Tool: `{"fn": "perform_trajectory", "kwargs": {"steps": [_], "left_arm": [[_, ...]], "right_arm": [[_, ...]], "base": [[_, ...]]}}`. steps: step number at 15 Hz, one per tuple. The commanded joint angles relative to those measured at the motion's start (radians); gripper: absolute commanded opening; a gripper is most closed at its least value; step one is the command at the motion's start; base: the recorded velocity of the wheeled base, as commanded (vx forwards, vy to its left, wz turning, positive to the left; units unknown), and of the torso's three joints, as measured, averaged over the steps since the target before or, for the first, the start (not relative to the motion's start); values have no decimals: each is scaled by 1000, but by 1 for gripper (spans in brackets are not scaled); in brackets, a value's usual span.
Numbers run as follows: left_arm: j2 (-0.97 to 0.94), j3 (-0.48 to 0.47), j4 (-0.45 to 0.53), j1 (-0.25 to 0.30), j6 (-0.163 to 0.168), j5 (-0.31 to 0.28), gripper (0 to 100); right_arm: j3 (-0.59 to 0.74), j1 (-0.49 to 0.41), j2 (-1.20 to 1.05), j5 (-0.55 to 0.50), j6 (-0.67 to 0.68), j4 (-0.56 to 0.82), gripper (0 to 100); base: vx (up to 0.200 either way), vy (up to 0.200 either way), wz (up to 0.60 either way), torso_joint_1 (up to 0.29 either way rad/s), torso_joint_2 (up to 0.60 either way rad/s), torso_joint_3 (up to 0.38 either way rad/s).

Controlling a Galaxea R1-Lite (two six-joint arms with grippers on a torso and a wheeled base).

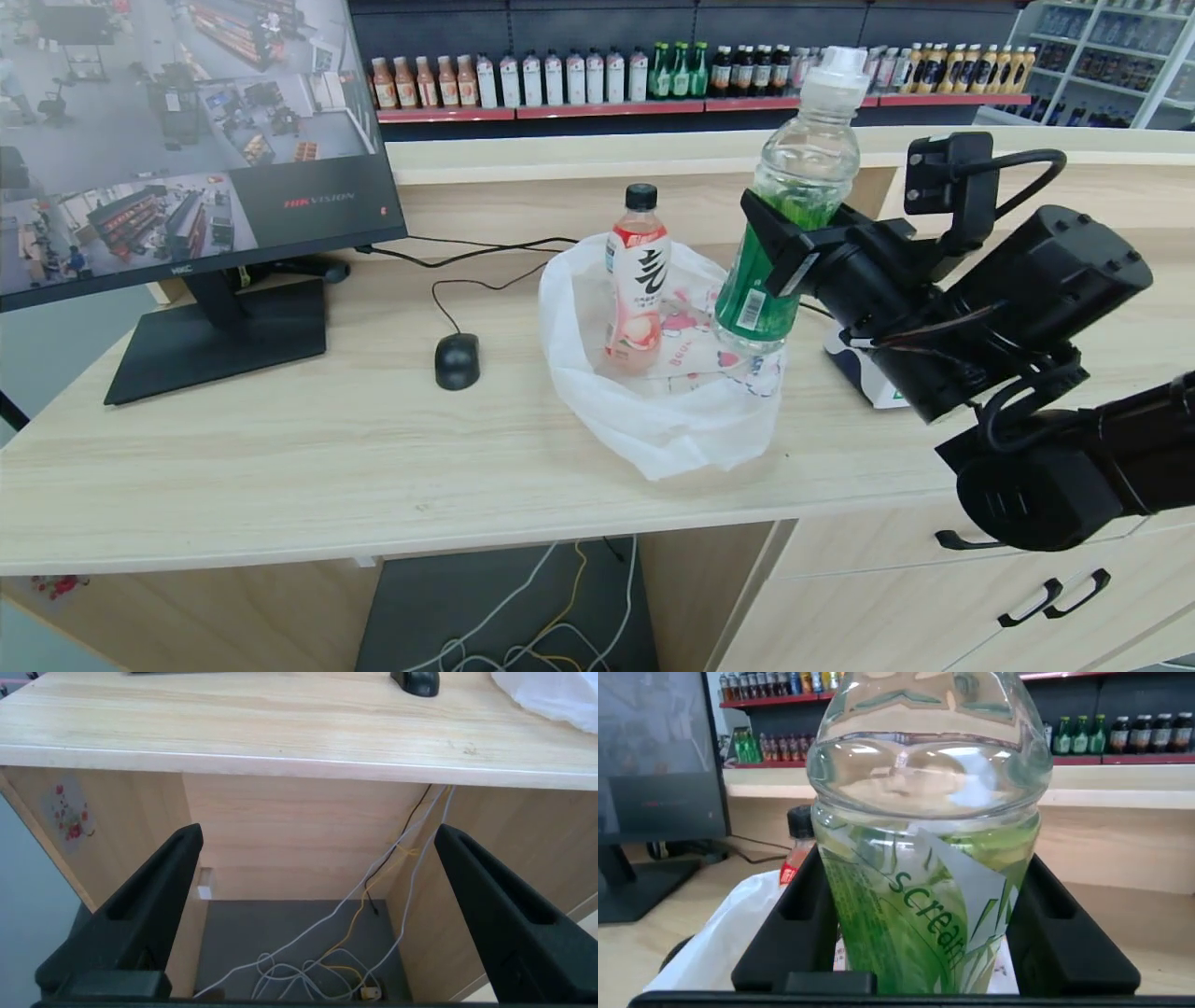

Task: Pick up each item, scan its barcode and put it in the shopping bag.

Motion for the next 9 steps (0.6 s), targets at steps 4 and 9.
{"fn": "perform_trajectory", "kwargs": {"steps": [4,9], "left_arm": [[0,0,0,1,-1,1,100],[0,0,0,1,-1,1,100]], "right_arm": [[-62,-22,72,-1,31,26,0],[-174,-30,188,-3,55,26,0]], "base": [[0,0,0,0,0,0],[0,0,0,0,0,0]]}}
